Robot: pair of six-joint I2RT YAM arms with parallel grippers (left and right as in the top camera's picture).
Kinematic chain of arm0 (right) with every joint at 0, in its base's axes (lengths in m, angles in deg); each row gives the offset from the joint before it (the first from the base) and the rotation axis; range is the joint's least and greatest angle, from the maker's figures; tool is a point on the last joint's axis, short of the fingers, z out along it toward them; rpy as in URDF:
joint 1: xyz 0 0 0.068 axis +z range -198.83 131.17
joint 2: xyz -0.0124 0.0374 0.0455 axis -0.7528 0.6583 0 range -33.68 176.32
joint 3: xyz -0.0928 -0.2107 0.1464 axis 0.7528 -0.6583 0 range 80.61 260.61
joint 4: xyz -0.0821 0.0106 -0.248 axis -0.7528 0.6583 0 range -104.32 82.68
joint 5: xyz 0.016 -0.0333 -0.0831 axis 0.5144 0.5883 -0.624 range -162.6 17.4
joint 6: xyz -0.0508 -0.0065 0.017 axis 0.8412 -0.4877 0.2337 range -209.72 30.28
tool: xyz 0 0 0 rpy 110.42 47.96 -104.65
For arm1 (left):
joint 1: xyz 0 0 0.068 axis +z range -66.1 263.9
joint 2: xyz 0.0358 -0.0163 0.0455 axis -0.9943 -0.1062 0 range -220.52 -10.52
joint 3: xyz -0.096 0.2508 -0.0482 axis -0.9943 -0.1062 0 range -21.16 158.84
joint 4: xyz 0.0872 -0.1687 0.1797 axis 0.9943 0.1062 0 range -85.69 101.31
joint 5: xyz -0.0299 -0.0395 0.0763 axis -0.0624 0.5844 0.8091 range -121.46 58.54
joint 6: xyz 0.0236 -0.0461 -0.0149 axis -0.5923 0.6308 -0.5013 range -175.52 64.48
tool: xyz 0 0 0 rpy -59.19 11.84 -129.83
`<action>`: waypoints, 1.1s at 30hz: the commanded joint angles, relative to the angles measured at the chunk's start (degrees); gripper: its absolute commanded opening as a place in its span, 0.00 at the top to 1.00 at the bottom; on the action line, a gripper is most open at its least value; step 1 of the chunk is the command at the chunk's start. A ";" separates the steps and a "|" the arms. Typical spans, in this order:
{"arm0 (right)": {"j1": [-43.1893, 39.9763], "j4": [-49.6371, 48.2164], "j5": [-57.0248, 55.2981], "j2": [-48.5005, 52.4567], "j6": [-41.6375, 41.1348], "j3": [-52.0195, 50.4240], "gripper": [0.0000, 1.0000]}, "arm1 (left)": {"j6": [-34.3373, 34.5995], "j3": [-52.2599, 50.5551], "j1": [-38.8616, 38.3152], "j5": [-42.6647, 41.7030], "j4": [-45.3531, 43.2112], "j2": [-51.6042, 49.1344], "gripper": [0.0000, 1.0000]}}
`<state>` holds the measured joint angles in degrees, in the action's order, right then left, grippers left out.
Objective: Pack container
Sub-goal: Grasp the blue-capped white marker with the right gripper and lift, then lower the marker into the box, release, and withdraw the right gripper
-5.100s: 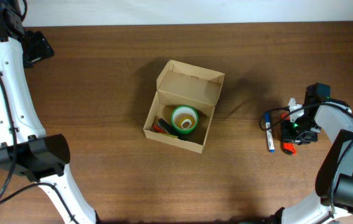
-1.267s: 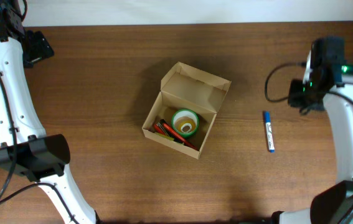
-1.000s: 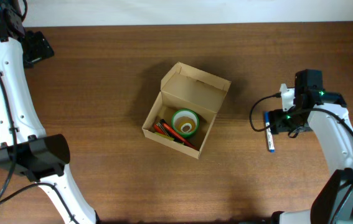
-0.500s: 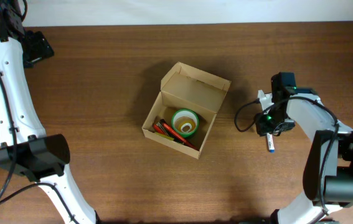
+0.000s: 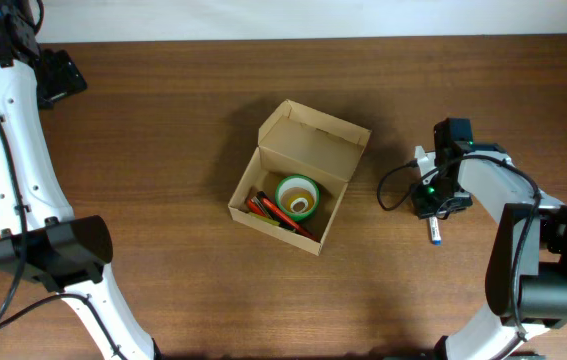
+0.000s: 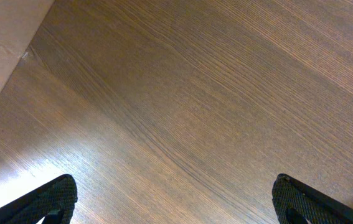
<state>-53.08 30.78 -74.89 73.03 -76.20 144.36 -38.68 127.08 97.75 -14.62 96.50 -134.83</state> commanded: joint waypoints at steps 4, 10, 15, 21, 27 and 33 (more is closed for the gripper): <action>0.02 0.04 -0.94 1.77 -0.48 -0.59 0.96 | -0.22 -0.13 0.17 -0.17 0.04 -0.96 0.01; 0.13 0.04 7.45 -0.57 -0.81 -0.42 0.96 | -0.22 -0.13 0.20 -0.17 0.04 -0.96 0.00; 0.13 3.13 8.13 -9.86 -4.94 2.67 0.96 | -0.22 -0.13 0.20 -0.17 0.02 -0.96 0.00; 0.28 10.58 14.80 -14.62 -5.05 13.09 0.97 | -0.22 -0.13 0.20 -0.17 0.04 -0.96 0.00; 9.42 15.67 15.34 -15.34 -1.18 26.34 0.96 | -0.22 -0.13 0.20 -0.17 0.02 -0.96 0.00; 29.86 15.65 9.07 -15.34 7.32 30.67 0.96 | -0.24 -0.13 0.20 -0.17 0.04 -0.96 0.00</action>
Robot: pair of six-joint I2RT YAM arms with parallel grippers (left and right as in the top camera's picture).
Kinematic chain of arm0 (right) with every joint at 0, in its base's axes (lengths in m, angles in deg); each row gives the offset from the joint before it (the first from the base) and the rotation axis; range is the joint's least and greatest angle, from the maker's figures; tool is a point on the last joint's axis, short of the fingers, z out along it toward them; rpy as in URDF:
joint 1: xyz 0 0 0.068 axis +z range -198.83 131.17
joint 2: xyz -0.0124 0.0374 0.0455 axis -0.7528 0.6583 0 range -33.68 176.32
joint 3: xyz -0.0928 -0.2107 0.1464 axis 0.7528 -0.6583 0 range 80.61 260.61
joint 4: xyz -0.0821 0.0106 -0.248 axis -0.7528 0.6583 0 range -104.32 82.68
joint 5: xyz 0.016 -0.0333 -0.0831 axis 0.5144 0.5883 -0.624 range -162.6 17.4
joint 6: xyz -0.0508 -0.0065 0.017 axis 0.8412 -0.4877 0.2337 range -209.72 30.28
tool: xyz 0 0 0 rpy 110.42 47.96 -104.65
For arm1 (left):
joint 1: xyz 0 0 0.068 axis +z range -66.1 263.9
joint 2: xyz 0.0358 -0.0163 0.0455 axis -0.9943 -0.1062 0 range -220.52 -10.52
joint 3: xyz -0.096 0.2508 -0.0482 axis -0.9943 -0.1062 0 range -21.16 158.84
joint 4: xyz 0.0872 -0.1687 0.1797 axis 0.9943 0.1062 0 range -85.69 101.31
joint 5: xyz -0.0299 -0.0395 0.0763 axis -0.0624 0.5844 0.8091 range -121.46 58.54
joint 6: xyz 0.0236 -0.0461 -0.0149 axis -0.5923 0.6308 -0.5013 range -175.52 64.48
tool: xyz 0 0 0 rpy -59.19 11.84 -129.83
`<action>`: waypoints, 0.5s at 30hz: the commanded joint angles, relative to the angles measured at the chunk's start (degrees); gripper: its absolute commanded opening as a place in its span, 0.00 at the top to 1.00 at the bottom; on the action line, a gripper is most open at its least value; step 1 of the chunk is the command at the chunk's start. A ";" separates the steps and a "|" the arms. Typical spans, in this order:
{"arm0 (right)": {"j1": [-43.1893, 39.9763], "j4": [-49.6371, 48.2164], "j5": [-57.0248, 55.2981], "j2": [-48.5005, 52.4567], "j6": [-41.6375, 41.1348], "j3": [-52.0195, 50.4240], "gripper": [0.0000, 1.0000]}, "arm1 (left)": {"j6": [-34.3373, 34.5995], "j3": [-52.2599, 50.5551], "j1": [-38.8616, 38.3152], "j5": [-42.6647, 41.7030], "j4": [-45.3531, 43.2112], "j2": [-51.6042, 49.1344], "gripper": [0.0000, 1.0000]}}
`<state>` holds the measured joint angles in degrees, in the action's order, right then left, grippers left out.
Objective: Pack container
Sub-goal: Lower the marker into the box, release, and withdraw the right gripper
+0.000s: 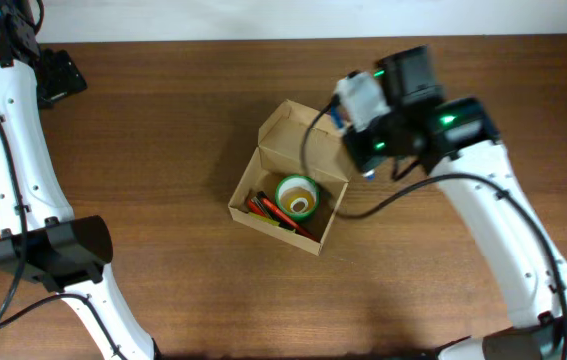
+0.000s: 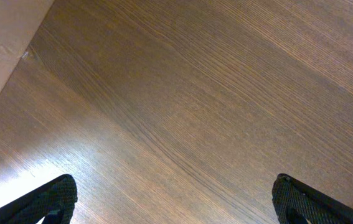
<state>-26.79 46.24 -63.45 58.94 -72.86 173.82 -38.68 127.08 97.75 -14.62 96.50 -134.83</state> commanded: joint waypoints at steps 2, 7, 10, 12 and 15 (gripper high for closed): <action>8.15 0.20 -3.63 -1.25 6.56 1.20 0.96 | -0.24 -0.13 0.20 -0.17 0.02 -0.96 0.00; 13.86 0.39 -7.32 -0.61 11.98 0.00 0.96 | -0.22 -0.13 0.20 -0.17 0.04 -0.96 0.00; 14.91 -0.15 -7.50 1.57 12.41 -0.04 0.97 | -0.22 -0.13 0.20 -0.17 0.04 -0.96 0.00; 16.00 -0.98 -7.48 4.07 12.55 -0.04 0.96 | -0.22 -0.13 0.20 -0.17 0.02 -0.96 0.01; 17.73 -1.81 -7.72 8.87 12.55 -0.04 0.96 | -0.22 -0.13 0.20 -0.17 0.04 -0.96 0.00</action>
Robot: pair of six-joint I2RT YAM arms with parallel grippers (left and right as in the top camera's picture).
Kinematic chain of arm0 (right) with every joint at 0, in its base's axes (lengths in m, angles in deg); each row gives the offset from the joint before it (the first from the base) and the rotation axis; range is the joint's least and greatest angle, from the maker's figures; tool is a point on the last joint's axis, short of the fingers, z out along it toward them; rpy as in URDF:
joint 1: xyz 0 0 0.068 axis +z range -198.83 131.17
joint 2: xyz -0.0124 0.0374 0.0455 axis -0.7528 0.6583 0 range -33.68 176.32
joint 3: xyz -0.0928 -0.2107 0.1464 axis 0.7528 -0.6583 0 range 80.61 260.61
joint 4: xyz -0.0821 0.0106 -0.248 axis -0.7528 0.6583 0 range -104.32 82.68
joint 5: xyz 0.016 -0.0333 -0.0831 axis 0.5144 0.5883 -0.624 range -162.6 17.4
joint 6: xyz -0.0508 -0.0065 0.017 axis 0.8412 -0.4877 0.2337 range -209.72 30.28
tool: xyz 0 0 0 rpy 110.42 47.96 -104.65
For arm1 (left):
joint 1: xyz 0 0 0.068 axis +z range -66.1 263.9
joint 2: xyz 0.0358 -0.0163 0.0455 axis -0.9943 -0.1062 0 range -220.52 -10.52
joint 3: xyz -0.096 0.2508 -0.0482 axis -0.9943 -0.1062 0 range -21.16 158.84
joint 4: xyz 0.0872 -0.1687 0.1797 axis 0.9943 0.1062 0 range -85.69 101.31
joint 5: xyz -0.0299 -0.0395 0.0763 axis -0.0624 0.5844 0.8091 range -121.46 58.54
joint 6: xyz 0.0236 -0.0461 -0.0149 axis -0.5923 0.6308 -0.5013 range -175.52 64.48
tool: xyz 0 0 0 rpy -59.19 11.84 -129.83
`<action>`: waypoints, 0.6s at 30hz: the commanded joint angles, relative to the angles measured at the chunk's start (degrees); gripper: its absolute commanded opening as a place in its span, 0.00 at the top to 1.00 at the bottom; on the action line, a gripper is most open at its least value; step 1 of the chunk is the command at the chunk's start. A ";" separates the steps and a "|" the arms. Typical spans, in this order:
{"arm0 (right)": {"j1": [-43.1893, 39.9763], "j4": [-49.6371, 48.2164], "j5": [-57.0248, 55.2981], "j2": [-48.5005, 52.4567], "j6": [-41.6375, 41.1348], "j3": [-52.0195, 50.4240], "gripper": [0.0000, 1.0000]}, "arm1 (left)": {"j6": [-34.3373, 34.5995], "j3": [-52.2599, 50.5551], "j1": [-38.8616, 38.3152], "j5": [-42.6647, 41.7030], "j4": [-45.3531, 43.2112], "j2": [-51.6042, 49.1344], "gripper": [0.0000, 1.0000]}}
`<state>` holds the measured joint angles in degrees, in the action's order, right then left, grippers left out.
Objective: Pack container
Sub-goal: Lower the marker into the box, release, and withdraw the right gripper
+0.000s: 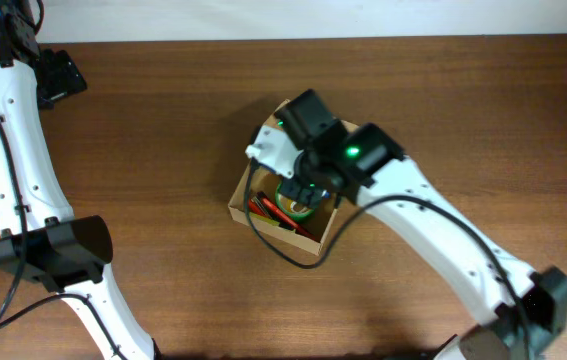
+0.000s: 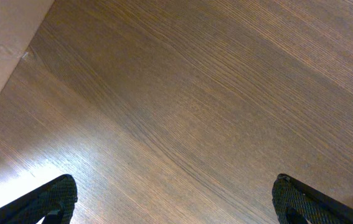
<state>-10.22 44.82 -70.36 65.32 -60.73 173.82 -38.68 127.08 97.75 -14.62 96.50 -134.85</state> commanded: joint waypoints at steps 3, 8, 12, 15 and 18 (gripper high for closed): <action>1.18 -1.31 -1.29 6.56 0.26 -0.04 0.96 | -0.22 -0.13 0.20 -0.17 0.04 -0.94 0.01; 1.18 -1.75 -1.22 12.20 -1.44 -0.04 0.96 | -0.22 -0.13 0.20 -0.17 0.02 -0.94 0.00; 1.18 -1.46 -0.35 13.25 -1.64 -1.99 0.96 | -0.22 -0.13 0.20 -0.17 0.04 -0.94 0.00; 1.18 -1.53 0.55 13.25 -2.08 -4.33 0.97 | -0.22 -0.13 0.20 -0.17 0.04 -0.94 0.00; 1.20 -2.89 0.76 13.25 -2.51 -6.47 0.97 | -0.22 -0.13 0.20 -0.17 0.04 -0.94 0.00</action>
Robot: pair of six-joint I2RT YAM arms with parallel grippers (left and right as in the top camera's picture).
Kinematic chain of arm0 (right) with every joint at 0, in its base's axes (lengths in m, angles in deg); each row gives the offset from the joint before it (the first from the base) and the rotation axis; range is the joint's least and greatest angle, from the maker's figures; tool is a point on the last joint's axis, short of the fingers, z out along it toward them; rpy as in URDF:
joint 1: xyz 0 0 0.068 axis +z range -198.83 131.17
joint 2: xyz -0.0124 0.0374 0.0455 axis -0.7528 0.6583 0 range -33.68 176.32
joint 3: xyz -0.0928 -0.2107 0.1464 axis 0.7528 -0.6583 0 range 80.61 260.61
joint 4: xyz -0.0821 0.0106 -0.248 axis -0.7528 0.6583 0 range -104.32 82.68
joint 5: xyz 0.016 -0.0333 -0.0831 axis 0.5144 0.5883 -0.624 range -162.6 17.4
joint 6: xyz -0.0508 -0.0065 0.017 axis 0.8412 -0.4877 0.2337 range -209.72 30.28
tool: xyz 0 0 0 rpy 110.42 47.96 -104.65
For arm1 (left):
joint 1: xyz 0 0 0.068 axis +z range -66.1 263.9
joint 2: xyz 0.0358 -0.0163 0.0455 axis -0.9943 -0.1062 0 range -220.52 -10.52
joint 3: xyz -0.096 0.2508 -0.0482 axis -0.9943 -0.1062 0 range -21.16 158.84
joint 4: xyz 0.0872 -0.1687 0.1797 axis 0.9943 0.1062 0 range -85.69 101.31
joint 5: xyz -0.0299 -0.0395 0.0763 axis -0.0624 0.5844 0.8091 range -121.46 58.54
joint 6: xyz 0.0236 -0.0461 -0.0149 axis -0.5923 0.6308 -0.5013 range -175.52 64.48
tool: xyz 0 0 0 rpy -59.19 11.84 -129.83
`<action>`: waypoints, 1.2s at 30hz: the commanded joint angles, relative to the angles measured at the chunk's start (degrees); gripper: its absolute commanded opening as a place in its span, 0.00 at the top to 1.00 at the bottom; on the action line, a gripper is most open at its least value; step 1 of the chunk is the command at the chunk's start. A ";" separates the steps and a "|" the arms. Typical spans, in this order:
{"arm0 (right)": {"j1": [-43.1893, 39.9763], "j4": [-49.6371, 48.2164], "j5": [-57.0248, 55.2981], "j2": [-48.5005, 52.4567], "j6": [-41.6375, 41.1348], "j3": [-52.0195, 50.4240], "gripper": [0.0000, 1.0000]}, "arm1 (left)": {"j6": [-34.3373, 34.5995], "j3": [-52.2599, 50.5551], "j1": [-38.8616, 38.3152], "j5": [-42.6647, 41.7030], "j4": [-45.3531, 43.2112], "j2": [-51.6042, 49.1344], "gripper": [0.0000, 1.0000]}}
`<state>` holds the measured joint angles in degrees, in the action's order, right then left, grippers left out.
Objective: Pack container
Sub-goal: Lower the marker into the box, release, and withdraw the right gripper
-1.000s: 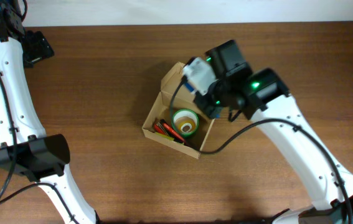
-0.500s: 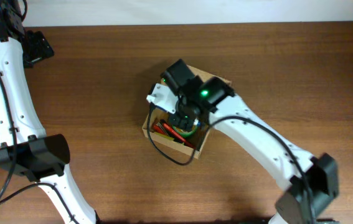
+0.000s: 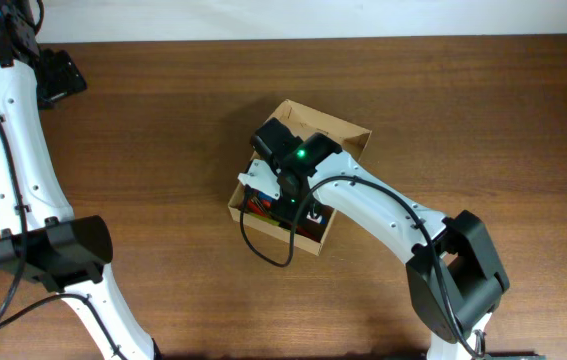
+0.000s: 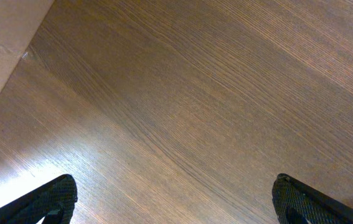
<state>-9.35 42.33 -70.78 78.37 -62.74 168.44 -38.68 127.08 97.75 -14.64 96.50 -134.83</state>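
Observation:
An open cardboard box [image 3: 351, 138] stands mid-table with its lid flap raised at the back. Red pens [image 3: 255, 206] show along its front left wall. My right gripper [image 3: 283, 190] is lowered into the box, and the wrist body covers its fingers and most of the box's contents. Whether it holds anything is hidden. My left gripper [image 3: 59, 76] hangs at the far left corner of the table. In the left wrist view it [image 4: 176, 205] is open over bare wood, fingertips [image 4: 55, 196] wide apart.
The brown wooden table [image 3: 143, 250] runs to a pale wall at the back. The right arm's links stretch from the front right across to the box. A pale cardboard-coloured surface [image 4: 2, 37] fills the upper left of the left wrist view.
My right gripper has shifted a little to the left and lower inside the box, now covering the green tape roll. The left arm has not moved.
My right gripper was down at the table's right side over a white and blue marker. Then it was raised beside the box's lid flap. Then it stood over the box above the tape roll, and now it sits deeper in the box.

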 commanded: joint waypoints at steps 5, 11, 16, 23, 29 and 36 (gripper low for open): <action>0.44 -1.68 2.49 0.20 -0.68 -3.26 0.97 | -0.24 -0.13 0.20 -0.15 0.04 -0.96 0.00; 0.42 -2.38 1.99 0.15 -0.68 -3.28 0.26 | -0.22 -0.13 0.20 -0.15 0.04 -0.96 0.01; 0.24 -3.15 -1.81 -5.03 -3.65 -0.02 0.14 | -0.22 -0.13 0.20 -0.15 0.04 -0.96 0.00; 0.20 -2.73 -9.42 -15.63 -5.42 8.41 0.54 | -0.22 -0.13 0.20 -0.15 0.04 -0.96 0.00; -4.44 3.58 -15.02 -20.83 -11.10 13.75 0.97 | -0.22 -0.13 0.20 -0.15 0.04 -0.96 0.00; -26.14 5.38 -1.51 -25.38 -20.98 13.75 0.97 | -0.22 -0.13 0.20 -0.15 0.04 -0.96 0.00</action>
<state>-32.47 47.05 -77.27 54.30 -80.22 181.34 -38.68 127.08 97.75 -14.64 96.47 -134.83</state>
